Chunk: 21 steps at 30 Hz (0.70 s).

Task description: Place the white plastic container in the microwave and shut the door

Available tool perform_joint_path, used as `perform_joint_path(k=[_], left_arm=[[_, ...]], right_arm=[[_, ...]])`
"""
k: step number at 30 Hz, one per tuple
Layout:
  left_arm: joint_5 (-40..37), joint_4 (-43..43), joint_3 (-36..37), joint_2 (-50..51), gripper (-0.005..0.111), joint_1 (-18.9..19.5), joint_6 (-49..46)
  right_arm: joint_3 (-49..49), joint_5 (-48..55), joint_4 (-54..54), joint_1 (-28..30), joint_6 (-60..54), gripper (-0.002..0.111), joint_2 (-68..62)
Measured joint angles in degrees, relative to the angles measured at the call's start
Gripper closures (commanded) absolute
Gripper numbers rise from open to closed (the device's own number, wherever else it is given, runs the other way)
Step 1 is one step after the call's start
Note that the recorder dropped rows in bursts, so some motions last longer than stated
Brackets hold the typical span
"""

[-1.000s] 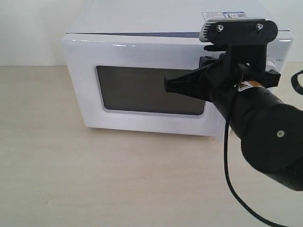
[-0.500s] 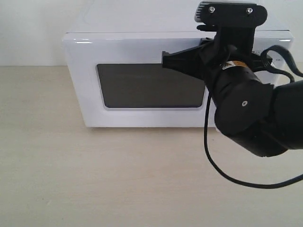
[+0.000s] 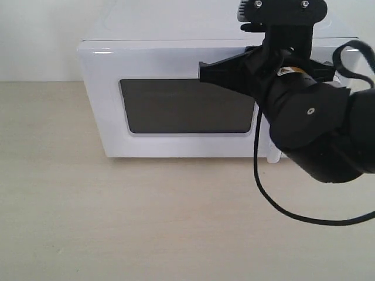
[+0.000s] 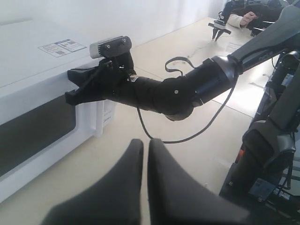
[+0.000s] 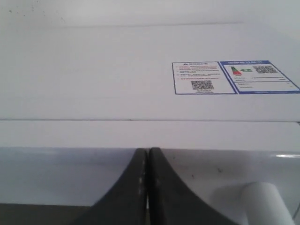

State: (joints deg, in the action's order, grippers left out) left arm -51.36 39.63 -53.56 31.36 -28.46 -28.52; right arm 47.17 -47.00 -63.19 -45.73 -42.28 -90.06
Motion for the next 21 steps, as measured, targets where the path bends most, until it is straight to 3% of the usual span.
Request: perform_joint_path(k=[5, 15, 21], left_arm=[[0.1, 0.6, 0.0, 0.0, 0.102, 0.0, 0.0], [-0.6, 10.4, 0.0, 0.0, 0.102, 0.0, -2.9], [-0.3, 15.1, 0.0, -1.6, 0.102, 0.0, -4.7]], right_arm=[[-1.1, -0.2, -7.7, -2.9, -10.9, 0.108, 6.3], [-12.8, -7.4, -19.8, -18.4, -31.8, 0.108, 27.2], [-17.9, -10.7, -23.9, -25.7, -37.7, 0.108, 39.1]])
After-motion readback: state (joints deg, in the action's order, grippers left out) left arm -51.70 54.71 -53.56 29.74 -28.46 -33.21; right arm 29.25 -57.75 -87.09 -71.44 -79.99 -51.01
